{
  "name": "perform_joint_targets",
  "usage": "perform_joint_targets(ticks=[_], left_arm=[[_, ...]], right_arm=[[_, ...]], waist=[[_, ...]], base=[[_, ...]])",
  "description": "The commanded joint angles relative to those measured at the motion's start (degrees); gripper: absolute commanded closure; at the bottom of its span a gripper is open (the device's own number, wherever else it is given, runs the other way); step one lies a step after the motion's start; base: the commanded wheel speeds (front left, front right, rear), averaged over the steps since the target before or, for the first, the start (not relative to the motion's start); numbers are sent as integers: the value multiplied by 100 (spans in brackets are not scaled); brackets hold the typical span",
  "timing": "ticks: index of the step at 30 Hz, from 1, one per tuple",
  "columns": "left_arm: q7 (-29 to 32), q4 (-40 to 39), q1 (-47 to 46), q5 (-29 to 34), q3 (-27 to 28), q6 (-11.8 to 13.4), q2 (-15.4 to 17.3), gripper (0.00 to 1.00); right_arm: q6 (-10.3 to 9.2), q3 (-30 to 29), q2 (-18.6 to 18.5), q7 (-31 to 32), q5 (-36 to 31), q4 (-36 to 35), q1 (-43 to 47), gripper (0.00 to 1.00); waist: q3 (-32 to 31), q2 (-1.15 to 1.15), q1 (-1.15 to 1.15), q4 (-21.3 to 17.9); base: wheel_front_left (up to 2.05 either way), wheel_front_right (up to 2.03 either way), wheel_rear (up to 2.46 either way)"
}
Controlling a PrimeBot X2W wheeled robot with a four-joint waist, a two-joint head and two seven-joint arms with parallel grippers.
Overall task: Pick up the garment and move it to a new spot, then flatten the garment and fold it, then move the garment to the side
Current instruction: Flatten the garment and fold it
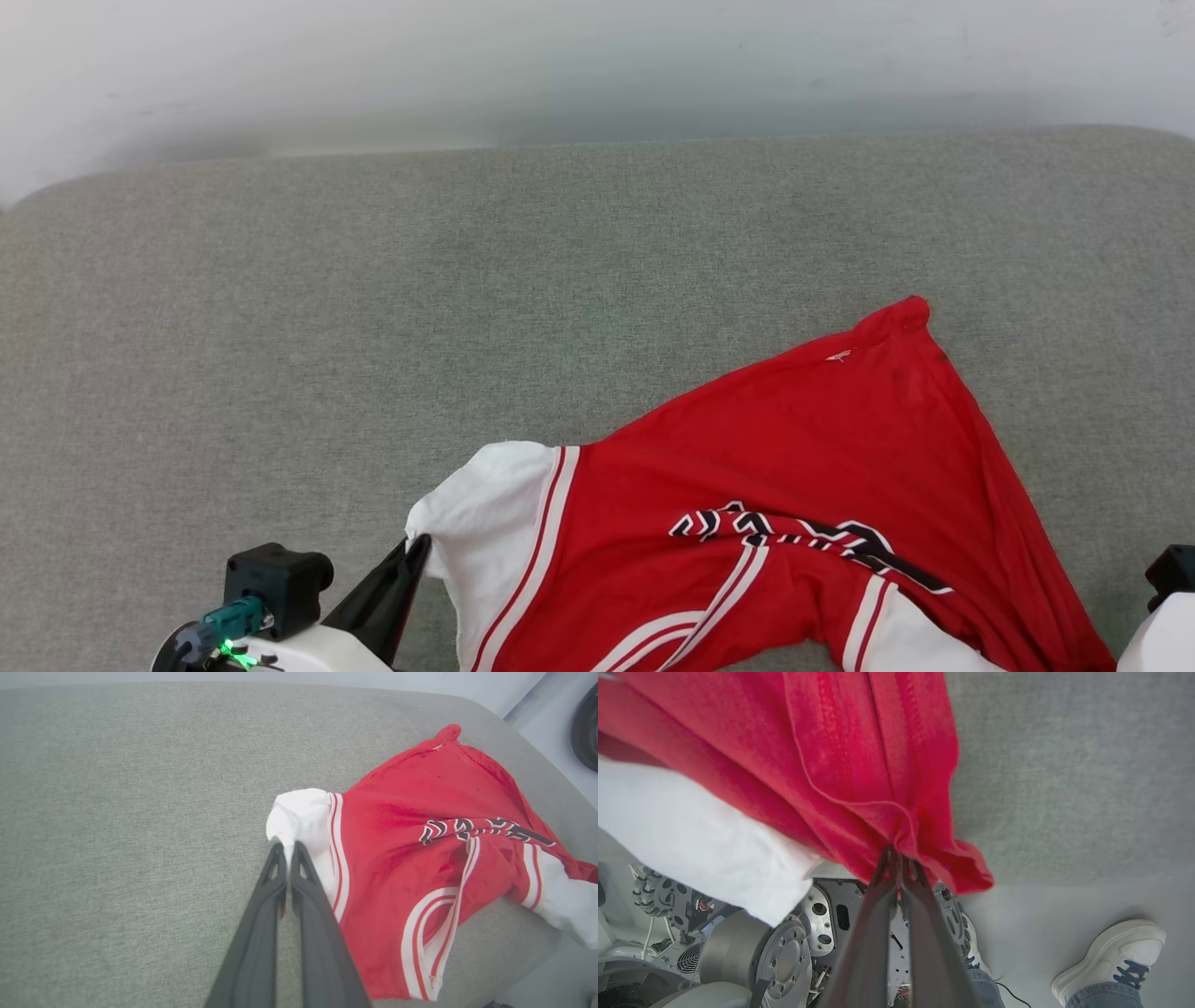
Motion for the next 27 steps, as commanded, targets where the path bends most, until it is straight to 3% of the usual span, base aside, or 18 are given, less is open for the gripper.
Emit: perform_joint_targets(ticks=[1,5,6,7,17,22,27], left_arm=[[-33,25,46,-23,-14,-10,-22,100],[15,57,12,12,-73,-59,-13,100],[18,50,-5,20,-74,-59,-5,100],[20,40,-22,22,-69,-60,5,100],[38,-148,-150,117,-85,-45,55,100],[70,-298,-312,202,-120,-62,21,100],[67,-429,-535,337,-178,-131,-31,100]], right_arm=[[-2,28,16,-61,22,-19,110,100],[-2,108,-65,-157,84,-39,71,100],[-2,129,-100,-208,100,-69,10,56],[-2,125,-123,-243,113,-72,-48,0],[-2,277,-694,-91,506,-704,-1104,0],[-2,443,-618,-15,519,-786,-2038,0],[-2,714,-598,125,165,-400,-2920,0]], waist=[[-16,0,1,-17],[-36,0,1,-20],[-32,0,1,-16],[-27,0,1,-9],[174,0,1,142],[445,0,1,349],[833,0,1,639]], base=[[0,0,0],[0,0,0],[0,0,0],[0,0,0],[0,0,0],[0,0,0],[0,0,0]])
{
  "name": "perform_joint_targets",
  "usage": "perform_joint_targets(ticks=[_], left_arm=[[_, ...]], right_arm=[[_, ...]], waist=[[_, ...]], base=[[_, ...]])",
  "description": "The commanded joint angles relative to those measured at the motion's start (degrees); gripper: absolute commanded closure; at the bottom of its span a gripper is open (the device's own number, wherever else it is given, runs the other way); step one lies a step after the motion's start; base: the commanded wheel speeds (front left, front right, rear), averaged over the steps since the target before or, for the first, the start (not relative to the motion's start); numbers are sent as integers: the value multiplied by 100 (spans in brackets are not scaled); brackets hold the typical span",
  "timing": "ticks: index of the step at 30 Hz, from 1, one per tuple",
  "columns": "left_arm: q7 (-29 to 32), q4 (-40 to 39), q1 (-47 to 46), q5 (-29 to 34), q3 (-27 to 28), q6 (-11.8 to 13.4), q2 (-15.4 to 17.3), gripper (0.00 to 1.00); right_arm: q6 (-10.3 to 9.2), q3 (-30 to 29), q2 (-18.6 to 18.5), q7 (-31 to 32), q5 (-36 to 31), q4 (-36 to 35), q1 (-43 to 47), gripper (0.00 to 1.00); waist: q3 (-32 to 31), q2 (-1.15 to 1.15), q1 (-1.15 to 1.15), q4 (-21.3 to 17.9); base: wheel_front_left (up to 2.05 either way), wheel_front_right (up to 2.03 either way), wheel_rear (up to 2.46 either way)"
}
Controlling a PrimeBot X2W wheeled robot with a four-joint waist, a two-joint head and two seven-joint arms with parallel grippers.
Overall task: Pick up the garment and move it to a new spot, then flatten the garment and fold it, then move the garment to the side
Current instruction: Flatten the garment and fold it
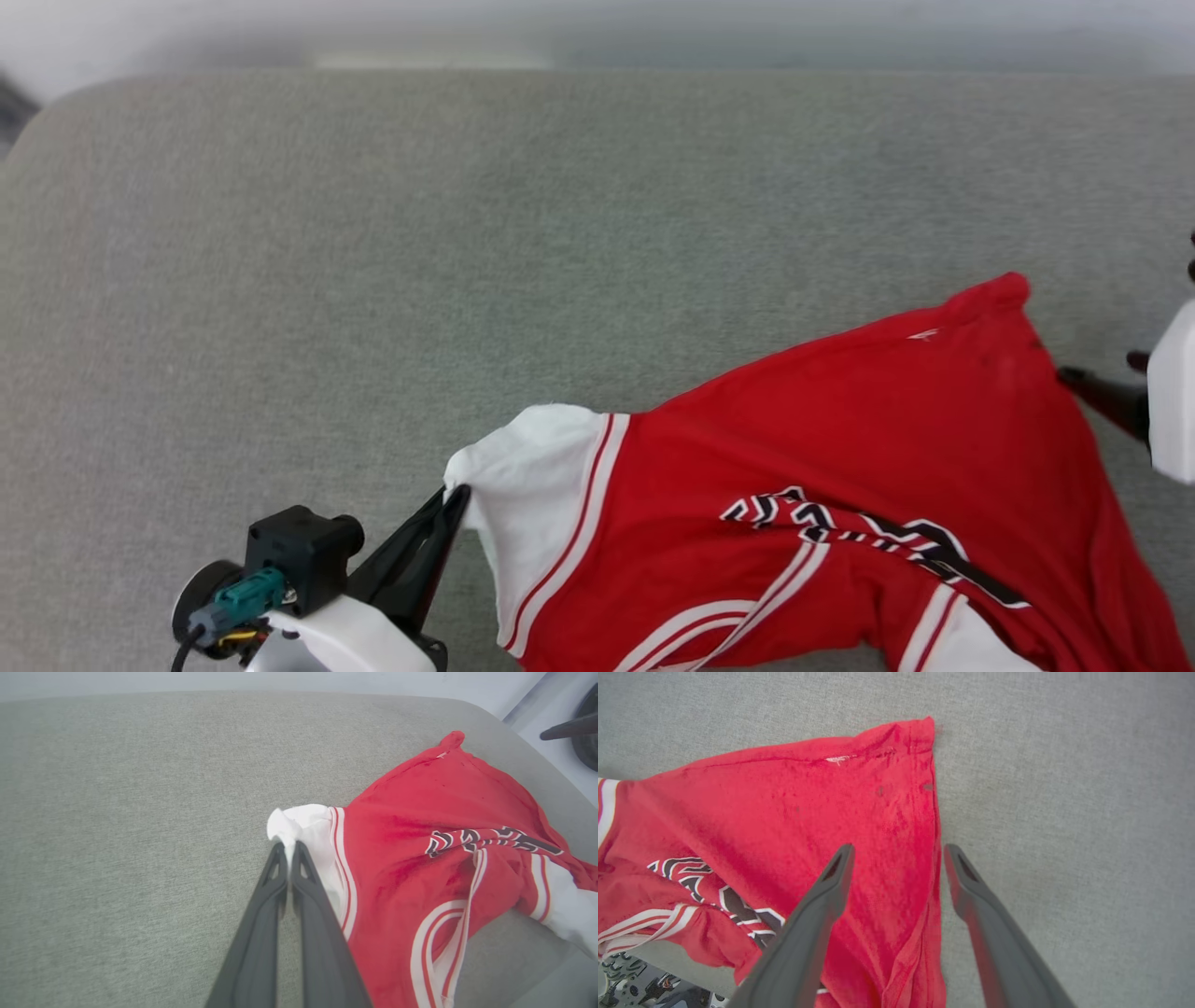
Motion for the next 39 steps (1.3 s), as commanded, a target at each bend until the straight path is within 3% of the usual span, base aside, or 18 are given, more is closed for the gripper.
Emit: perform_joint_targets(ticks=[1,12,24,25,26,27,39], left_arm=[[0,-79,-162,83,-44,-44,-45,100],[35,-75,-638,288,-301,-221,-332,100],[-38,53,-752,314,-398,-273,-489,100],[-44,62,-753,308,-396,-274,-490,100],[-44,69,-754,302,-392,-273,-491,100],[-48,74,-753,295,-389,-271,-493,100],[-53,82,-696,222,-241,-208,-334,100]], right_arm=[[-2,80,53,64,-143,231,-352,0],[-2,173,8,227,-981,1730,-1466,0],[3,492,187,527,-1122,2357,-971,2],[7,523,178,547,-1115,2369,-911,47],[7,563,169,563,-1103,2379,-857,81],[7,588,158,573,-1080,2383,-796,100],[5,473,78,-475,-894,2317,-1147,100]], waist=[[318,0,0,279],[1054,0,0,940],[1276,0,0,1201],[1283,0,0,1209],[1285,0,0,1213],[1281,0,0,1214],[634,0,0,883]], base=[[0,0,0],[0,0,0],[0,0,0],[0,0,0],[0,0,0],[0,0,0],[0,0,0]])
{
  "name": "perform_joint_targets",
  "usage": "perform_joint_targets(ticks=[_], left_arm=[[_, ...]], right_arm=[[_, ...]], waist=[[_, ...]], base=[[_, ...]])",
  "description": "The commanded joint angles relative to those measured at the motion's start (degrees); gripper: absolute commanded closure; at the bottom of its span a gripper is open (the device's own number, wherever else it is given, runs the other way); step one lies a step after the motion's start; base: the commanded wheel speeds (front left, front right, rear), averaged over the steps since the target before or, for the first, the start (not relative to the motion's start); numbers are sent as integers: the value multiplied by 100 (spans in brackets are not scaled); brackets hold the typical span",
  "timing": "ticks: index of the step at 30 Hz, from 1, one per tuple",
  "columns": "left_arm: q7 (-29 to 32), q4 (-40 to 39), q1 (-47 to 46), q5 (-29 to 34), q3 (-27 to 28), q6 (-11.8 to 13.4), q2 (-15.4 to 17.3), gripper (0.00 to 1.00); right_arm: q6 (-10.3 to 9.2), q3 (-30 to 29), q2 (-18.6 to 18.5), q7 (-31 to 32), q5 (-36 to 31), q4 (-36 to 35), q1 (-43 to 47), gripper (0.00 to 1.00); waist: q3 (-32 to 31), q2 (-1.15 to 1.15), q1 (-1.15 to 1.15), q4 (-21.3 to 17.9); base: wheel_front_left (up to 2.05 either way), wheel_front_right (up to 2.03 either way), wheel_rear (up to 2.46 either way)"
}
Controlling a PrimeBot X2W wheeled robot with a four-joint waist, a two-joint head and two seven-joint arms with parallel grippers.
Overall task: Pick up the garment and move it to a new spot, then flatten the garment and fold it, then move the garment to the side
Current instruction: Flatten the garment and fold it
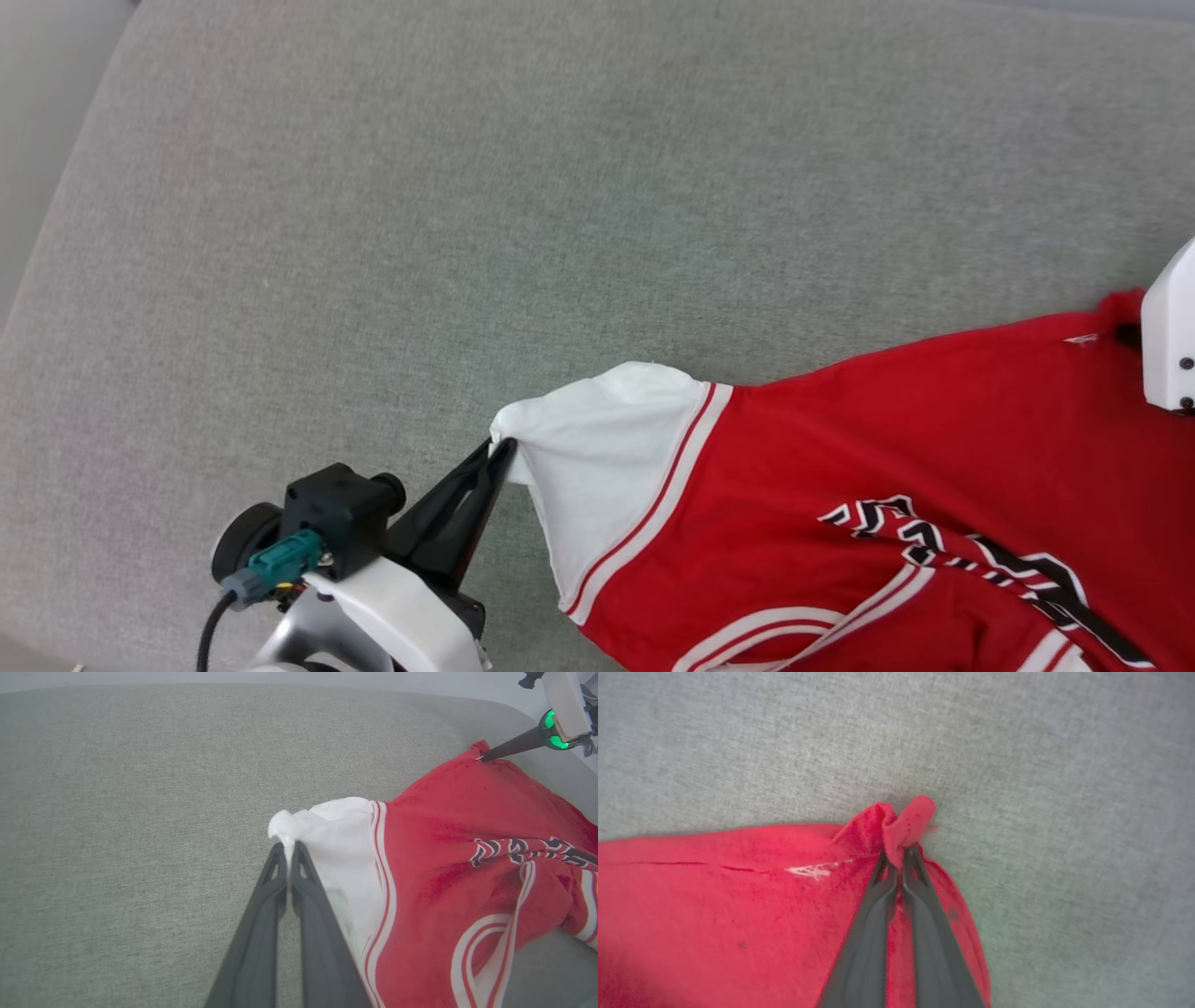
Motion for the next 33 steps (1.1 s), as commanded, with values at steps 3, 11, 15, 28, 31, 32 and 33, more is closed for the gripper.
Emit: perform_joint_targets(ticks=[3,11,15,28,31,32,33], left_arm=[[-52,-54,26,-43,136,55,101,100],[-66,-330,-62,-46,553,207,473,100],[-56,-571,-275,-32,859,271,659,100],[128,-1129,-1317,-248,1965,373,1164,100],[159,-1178,-1535,-303,2212,403,1280,100],[170,-1202,-1601,-334,2299,406,1302,100],[180,-1225,-1673,-377,2385,409,1331,100]], right_arm=[[10,51,-6,-328,143,6,67,100],[7,38,-186,-1019,495,-318,-103,100],[7,45,-248,-1269,690,-667,-224,100],[7,68,-169,-1671,1051,-1977,-670,100],[7,37,-84,-1777,1071,-2207,-732,100],[7,39,-78,-1802,1058,-2282,-750,100],[7,39,-70,-1827,1039,-2360,-777,100]], waist=[[-491,0,-1,-291],[-1223,0,-1,-702],[-1444,0,-1,-904],[-1830,0,-1,-1563],[-1850,0,-1,-1700],[-1846,0,-1,-1744],[-1838,0,-1,-1783]], base=[[0,0,0],[0,0,0],[0,0,0],[0,0,0],[0,0,0],[0,0,0],[0,0,0]])
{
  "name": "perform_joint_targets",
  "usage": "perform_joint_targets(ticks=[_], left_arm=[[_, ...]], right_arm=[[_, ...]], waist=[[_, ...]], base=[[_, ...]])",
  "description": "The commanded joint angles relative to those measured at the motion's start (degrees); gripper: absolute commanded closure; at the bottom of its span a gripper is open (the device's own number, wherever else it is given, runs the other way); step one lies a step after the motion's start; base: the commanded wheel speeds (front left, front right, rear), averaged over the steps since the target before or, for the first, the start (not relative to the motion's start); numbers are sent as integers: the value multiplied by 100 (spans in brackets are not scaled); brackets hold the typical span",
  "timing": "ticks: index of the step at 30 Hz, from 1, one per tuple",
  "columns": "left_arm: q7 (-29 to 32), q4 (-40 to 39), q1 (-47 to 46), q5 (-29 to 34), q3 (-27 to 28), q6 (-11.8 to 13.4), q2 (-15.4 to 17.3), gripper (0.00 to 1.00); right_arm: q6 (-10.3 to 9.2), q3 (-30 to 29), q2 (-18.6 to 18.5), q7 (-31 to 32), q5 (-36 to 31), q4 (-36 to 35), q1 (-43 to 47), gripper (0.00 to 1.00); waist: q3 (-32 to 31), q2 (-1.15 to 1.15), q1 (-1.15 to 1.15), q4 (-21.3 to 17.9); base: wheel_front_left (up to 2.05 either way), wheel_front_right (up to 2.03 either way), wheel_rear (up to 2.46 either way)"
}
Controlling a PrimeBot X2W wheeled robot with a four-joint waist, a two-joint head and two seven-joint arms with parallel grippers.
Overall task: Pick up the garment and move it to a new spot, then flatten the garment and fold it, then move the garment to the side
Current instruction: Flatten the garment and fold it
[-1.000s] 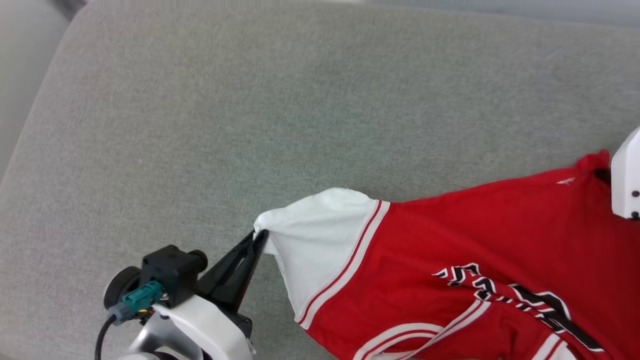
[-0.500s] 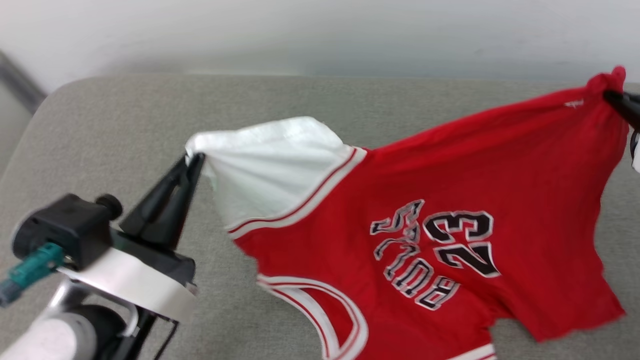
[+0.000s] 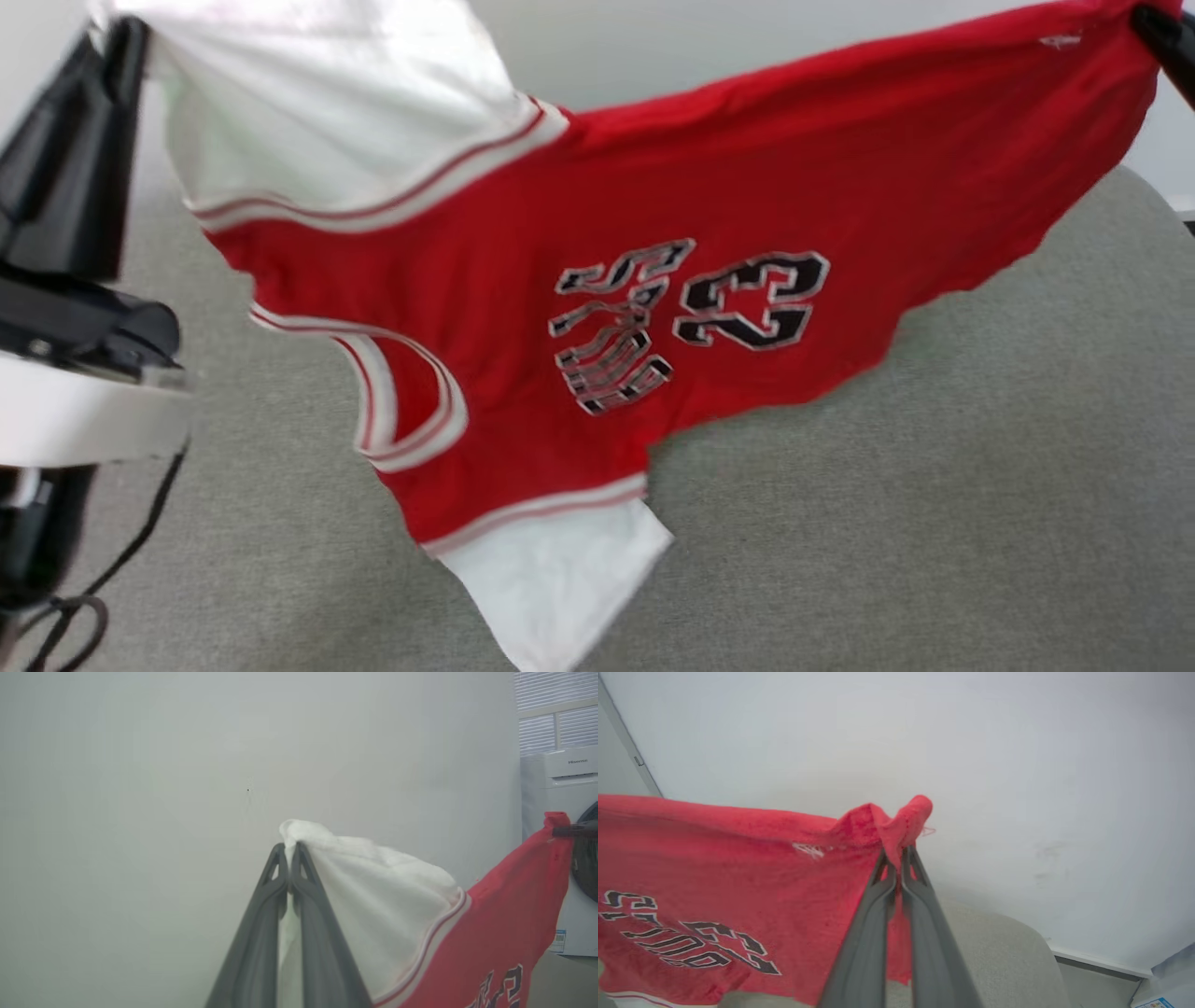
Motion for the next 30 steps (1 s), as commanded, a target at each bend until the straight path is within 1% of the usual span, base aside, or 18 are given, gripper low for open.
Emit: perform_joint_targets(ticks=[1,4,7,12,18,22,26,27,28,30], left_arm=[[25,-46,-180,-79,170,4,65,100],[49,-54,-480,-66,446,50,213,100],[127,-6,-870,-89,599,0,322,100],[268,279,-1807,-162,692,-200,405,100],[436,989,-3184,-160,508,-548,363,100],[504,1599,-4217,-60,298,-820,232,100],[530,2300,-5296,173,22,-1110,52,100],[529,2516,-5596,233,-42,-1158,-21,100],[529,2516,-5596,233,-42,-1158,-21,100],[481,2956,-6192,359,-133,-1241,-194,100]], right_arm=[[-2,-26,36,-68,-27,-135,-107,100],[-2,-164,167,-142,-19,-302,-263,100],[-2,-283,316,-240,-74,-412,-433,100],[-2,-348,417,-390,-196,-515,-793,100],[-2,-358,515,-619,-410,-404,-1405,100],[-2,-388,598,-861,-627,-144,-1996,100],[-2,-275,656,-1278,-944,314,-2695,100],[-3,-274,677,-1398,-1034,450,-2892,100],[-3,-274,677,-1398,-1034,450,-2892,100],[-3,-257,716,-1667,-1219,763,-3288,100]], waist=[[8,0,0,-117],[86,0,0,-224],[235,0,0,-302],[636,0,0,-368],[1277,0,0,-399],[1817,0,0,-395],[2321,0,0,-386],[2442,0,0,-380],[2442,0,0,-380],[2668,0,0,-368]], base=[[0,0,0],[0,0,0],[0,0,0],[0,0,0],[0,0,0],[0,0,0],[0,0,0],[0,0,0],[0,0,0],[0,0,0]])
